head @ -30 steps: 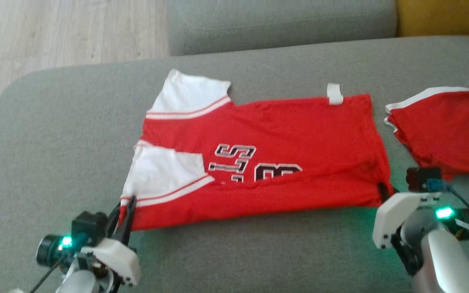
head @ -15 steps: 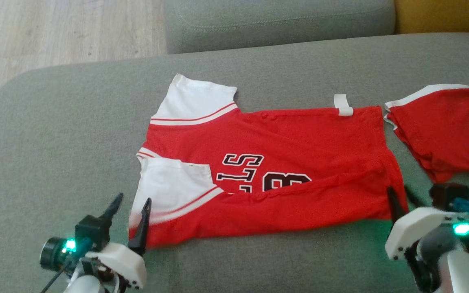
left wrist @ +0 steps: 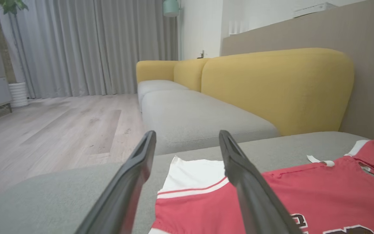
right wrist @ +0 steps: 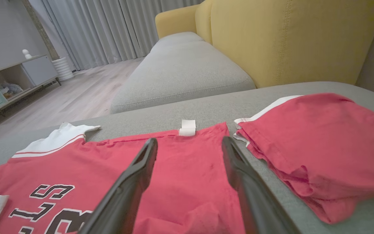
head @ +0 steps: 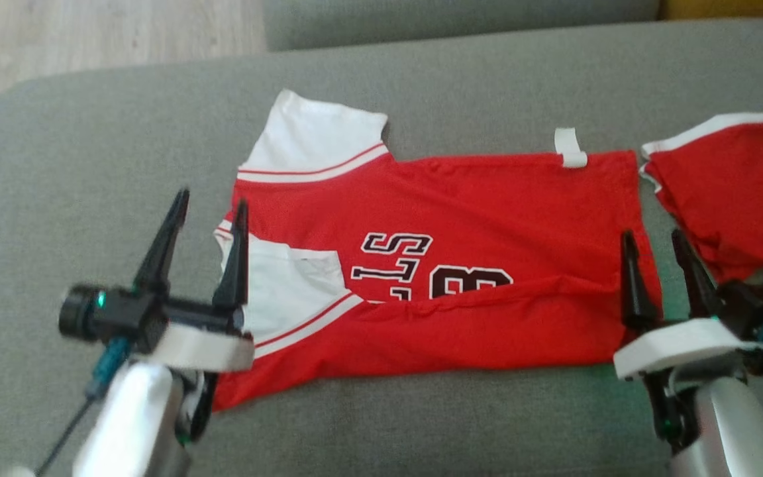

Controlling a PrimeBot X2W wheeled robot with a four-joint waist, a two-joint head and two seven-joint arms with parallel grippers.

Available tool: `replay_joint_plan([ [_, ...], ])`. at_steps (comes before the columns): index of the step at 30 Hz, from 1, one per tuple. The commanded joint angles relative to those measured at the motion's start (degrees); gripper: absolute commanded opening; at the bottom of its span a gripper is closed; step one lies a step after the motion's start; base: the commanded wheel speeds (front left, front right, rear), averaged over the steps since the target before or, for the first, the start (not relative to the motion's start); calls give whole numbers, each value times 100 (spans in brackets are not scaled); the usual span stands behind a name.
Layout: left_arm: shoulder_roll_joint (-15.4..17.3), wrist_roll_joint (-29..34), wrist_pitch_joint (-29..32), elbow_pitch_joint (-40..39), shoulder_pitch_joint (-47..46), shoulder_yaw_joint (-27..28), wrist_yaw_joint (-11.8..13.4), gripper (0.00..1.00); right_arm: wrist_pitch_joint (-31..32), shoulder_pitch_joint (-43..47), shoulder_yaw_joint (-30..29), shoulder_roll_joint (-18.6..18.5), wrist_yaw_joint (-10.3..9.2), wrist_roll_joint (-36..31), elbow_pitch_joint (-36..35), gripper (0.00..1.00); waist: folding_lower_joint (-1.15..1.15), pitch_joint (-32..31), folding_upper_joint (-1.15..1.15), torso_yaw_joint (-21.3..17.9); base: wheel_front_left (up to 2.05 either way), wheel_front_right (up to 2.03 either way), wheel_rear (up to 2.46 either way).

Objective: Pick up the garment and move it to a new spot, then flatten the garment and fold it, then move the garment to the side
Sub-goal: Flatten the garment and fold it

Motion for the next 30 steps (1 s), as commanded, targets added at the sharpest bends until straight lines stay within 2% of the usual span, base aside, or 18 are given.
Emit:
replay_joint_plan([
  [1,159,60,-50,-168,-490,203,-60,100,-87,-377,180,-31,-5,17,-159,100,-1,199,0,-61,0,0,0],
  [5,407,100,147,225,-1369,131,-425,100,-212,-685,345,-31,-5,11,-134,100,-1,655,0,-221,0,0,0],
  [11,908,-38,1262,1114,-3177,-113,-745,100,-347,-1132,324,-31,-5,104,-273,100,-1,1485,0,-550,0,0,0],
  [14,1129,-277,1953,1664,-3911,-460,-788,100,-429,-1272,361,-30,-5,183,-332,100,-1,1788,0,-717,0,0,0],
  [18,1490,-890,2671,2124,-4541,-1211,-794,100,-474,-1342,451,-30,-5,222,-413,100,-1,2091,0,-913,0,0,0],
  [21,1770,-1407,2962,2563,-4921,-1570,-795,100,-504,-1371,416,-30,-5,274,-500,100,-1,2289,0,-1074,0,0,0],
  [30,1943,-2188,3223,3155,-5273,-2113,-796,100,-580,-1335,486,-30,-5,408,-499,100,-1,2434,0,-1235,0,0,0],
])
